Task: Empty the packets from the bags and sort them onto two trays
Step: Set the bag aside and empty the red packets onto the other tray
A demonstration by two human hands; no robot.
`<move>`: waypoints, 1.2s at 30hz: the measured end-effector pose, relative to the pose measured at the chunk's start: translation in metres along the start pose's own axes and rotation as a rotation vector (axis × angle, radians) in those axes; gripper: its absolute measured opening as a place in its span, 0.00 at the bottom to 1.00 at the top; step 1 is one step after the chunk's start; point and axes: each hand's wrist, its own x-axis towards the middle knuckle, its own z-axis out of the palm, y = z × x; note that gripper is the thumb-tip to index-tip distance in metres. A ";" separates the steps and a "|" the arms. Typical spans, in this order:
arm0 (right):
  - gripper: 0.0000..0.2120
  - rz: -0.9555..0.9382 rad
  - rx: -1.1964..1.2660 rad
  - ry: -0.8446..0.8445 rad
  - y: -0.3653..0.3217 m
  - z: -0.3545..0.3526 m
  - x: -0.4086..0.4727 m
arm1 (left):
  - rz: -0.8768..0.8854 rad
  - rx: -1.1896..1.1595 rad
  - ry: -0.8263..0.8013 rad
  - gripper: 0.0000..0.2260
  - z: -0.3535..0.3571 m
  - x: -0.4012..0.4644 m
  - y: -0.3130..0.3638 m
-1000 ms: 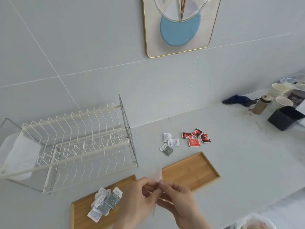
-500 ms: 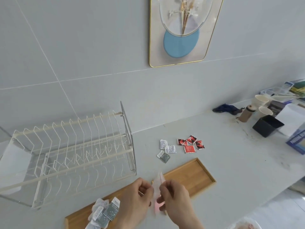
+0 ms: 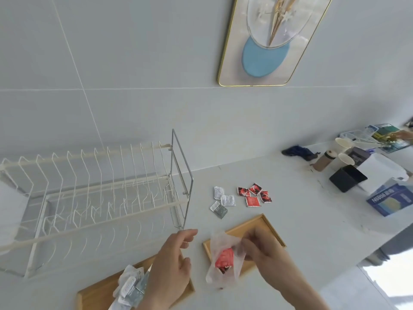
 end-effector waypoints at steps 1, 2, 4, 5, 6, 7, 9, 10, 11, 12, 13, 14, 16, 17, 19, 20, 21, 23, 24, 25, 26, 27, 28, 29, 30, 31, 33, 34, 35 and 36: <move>0.08 -0.016 0.010 -0.053 -0.006 -0.009 -0.001 | 0.049 0.054 -0.061 0.35 0.001 0.000 0.004; 0.07 -0.041 0.025 -0.105 -0.013 -0.018 -0.001 | 0.099 0.109 -0.132 0.40 0.001 0.000 0.009; 0.07 -0.098 0.055 -0.192 -0.023 -0.037 0.003 | 0.188 0.193 -0.270 0.47 0.003 0.004 0.023; 0.07 -0.123 0.078 -0.231 -0.026 -0.047 0.006 | 0.218 0.221 -0.325 0.49 0.007 0.006 0.031; 0.07 -0.147 0.120 -0.272 -0.028 -0.055 0.009 | 0.232 0.245 -0.365 0.48 0.009 0.009 0.043; 0.07 -0.166 0.163 -0.304 -0.028 -0.063 0.014 | 0.225 0.262 -0.391 0.44 0.012 0.011 0.054; 0.09 -0.194 0.245 -0.336 -0.027 -0.077 0.026 | 0.204 0.233 -0.388 0.29 0.018 0.017 0.077; 0.12 -0.199 0.322 -0.325 -0.023 -0.083 0.035 | 0.196 0.173 -0.379 0.20 0.024 0.020 0.087; 0.15 -0.191 0.436 -0.300 -0.019 -0.089 0.042 | 0.182 0.112 -0.361 0.13 0.033 0.024 0.093; 0.16 -0.167 0.584 -0.259 -0.013 -0.095 0.050 | 0.146 0.042 -0.337 0.09 0.042 0.028 0.100; 0.18 -0.134 0.735 -0.214 -0.005 -0.101 0.059 | 0.105 -0.044 -0.303 0.05 0.051 0.032 0.106; 0.22 -0.094 0.847 -0.183 0.006 -0.105 0.067 | 0.064 -0.156 -0.264 0.03 0.060 0.038 0.110; 0.36 -0.012 0.935 -0.201 0.034 -0.109 0.081 | -0.042 -0.380 -0.179 0.10 0.080 0.050 0.118; 0.43 0.020 0.921 -0.224 0.049 -0.108 0.085 | -0.080 -0.446 -0.137 0.12 0.090 0.057 0.122; 0.45 0.075 0.861 -0.282 0.078 -0.101 0.086 | -0.133 -0.509 -0.045 0.15 0.114 0.071 0.131; 0.40 0.089 0.827 -0.308 0.091 -0.097 0.086 | -0.168 -0.536 -0.003 0.16 0.126 0.076 0.135; 0.33 0.090 0.797 -0.328 0.098 -0.093 0.084 | -0.210 -0.568 0.040 0.15 0.138 0.081 0.136; 0.21 0.072 0.809 -0.295 0.108 -0.086 0.089 | -0.298 -0.636 0.098 0.13 0.160 0.089 0.139; 0.16 0.098 0.841 -0.250 0.113 -0.084 0.095 | -0.340 -0.663 0.115 0.13 0.170 0.091 0.141; 0.13 0.135 0.892 -0.208 0.119 -0.082 0.101 | -0.368 -0.689 0.131 0.13 0.178 0.092 0.141; 0.12 0.163 0.929 -0.182 0.122 -0.083 0.108 | -0.385 -0.714 0.142 0.14 0.185 0.093 0.140; 0.11 0.184 0.952 -0.170 0.127 -0.085 0.114 | -0.386 -0.722 0.149 0.14 0.190 0.093 0.139; 0.12 0.199 0.959 -0.166 0.130 -0.090 0.120 | -0.388 -0.723 0.159 0.16 0.192 0.092 0.138; 0.12 0.198 0.948 -0.174 0.135 -0.096 0.124 | -0.394 -0.731 0.176 0.19 0.192 0.091 0.135; 0.11 0.183 0.918 -0.193 0.140 -0.103 0.128 | -0.407 -0.748 0.208 0.24 0.189 0.091 0.130; 0.11 0.158 0.872 -0.215 0.145 -0.110 0.132 | -0.416 -0.763 0.244 0.28 0.185 0.090 0.125; 0.13 0.106 0.725 -0.248 0.155 -0.126 0.142 | -0.432 -0.778 0.310 0.34 0.178 0.091 0.113; 0.15 0.070 0.637 -0.262 0.158 -0.134 0.147 | -0.451 -0.767 0.341 0.37 0.174 0.092 0.107; 0.16 0.025 0.538 -0.277 0.160 -0.142 0.152 | -0.465 -0.734 0.360 0.39 0.171 0.093 0.102; 0.16 -0.038 0.428 -0.294 0.160 -0.149 0.156 | -0.468 -0.685 0.357 0.40 0.170 0.095 0.098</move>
